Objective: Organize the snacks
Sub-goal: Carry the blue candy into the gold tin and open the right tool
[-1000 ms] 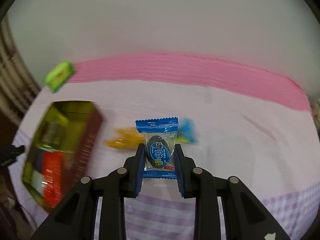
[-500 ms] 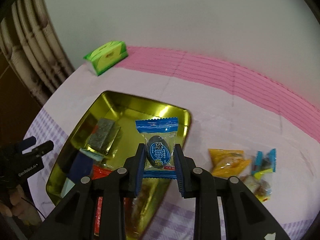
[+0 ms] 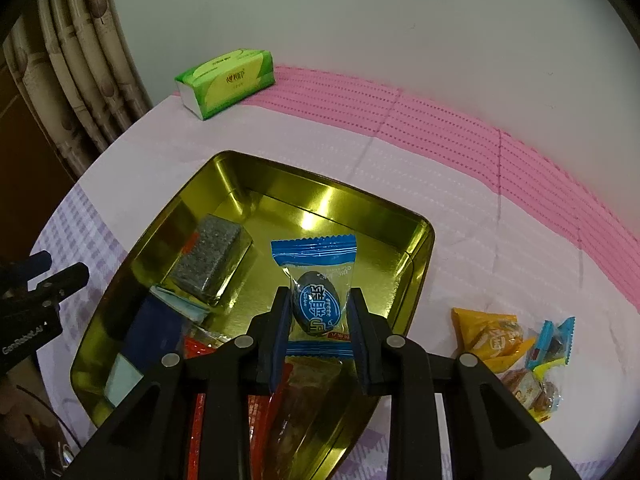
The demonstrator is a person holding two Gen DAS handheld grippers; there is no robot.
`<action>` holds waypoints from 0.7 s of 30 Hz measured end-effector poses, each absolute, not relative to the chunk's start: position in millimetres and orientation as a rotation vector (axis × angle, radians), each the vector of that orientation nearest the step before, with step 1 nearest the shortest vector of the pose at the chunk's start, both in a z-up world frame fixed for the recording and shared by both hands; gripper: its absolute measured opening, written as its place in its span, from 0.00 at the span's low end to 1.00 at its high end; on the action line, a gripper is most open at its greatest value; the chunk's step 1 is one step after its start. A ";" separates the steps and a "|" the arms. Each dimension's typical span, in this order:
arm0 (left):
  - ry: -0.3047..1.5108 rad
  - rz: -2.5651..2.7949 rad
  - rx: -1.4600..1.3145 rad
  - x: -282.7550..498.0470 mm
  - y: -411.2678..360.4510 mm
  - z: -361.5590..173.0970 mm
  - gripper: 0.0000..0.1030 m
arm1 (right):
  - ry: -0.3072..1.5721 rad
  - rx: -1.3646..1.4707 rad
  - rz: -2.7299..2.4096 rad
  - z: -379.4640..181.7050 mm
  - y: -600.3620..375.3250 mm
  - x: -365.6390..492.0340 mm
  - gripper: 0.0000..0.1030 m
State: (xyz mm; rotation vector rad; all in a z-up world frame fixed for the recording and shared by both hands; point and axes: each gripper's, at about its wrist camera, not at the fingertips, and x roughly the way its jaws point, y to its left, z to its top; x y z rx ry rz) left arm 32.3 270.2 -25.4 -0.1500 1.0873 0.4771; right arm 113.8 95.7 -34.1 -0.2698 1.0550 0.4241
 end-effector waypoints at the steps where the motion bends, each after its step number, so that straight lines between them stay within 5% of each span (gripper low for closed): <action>1: 1.088 0.477 -0.149 31.9 270.7 -25.8 0.64 | 1.055 -0.271 0.423 -34.6 96.2 114.0 0.26; 21: 1.090 0.463 -0.143 32.3 267.2 -26.5 0.64 | 1.035 -0.240 0.447 -26.9 94.0 104.9 0.26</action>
